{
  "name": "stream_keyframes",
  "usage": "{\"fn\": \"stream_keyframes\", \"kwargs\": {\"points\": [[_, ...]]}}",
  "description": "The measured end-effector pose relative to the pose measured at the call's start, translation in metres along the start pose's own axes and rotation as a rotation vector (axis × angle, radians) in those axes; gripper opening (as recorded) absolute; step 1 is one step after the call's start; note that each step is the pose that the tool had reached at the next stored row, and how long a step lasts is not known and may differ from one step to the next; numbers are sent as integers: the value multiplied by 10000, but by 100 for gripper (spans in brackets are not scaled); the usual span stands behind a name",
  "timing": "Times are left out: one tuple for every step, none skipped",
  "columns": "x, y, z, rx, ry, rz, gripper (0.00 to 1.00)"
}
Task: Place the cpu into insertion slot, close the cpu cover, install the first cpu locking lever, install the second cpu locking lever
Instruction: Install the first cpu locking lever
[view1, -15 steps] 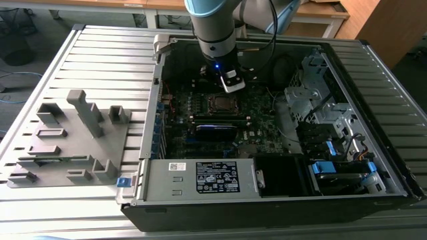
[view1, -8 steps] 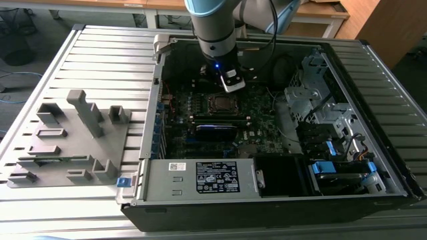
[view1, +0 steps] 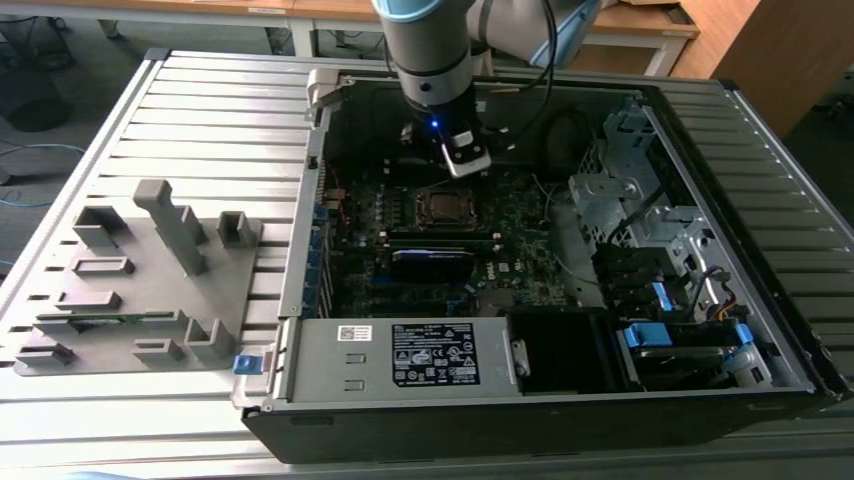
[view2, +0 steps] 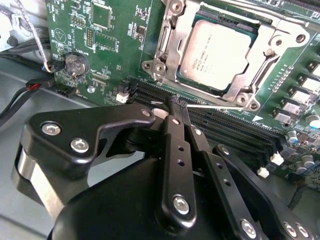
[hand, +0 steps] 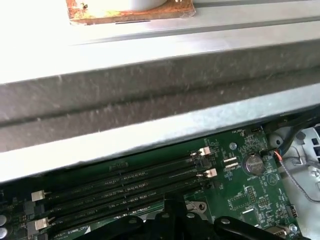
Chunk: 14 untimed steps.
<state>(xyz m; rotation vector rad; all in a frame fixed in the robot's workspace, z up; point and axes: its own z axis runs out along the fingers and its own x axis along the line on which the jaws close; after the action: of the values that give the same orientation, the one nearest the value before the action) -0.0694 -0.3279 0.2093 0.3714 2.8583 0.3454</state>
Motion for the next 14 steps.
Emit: {"fn": "stream_keyframes", "kwargs": {"points": [[-1,4,-6,-1,0,-1,11],[-2,6,-9,-3,0,-1,11],[-2,7,-11,-5,-1,0,11],[-2,7,-12,-5,-2,0,11],[-2,8,-13,-3,-1,1,11],[0,11,-14,0,0,2,11],[2,15,-13,0,0,2,11],[5,19,-12,-2,0,0,11],[9,25,-11,-2,0,1,11],[13,32,-10,-1,0,1,11],[17,39,-9,-1,0,0,11],[22,46,-8,-2,-1,1,11],[26,51,-8,-1,-1,1,11],[30,54,-8,-1,-1,1,11]]}}
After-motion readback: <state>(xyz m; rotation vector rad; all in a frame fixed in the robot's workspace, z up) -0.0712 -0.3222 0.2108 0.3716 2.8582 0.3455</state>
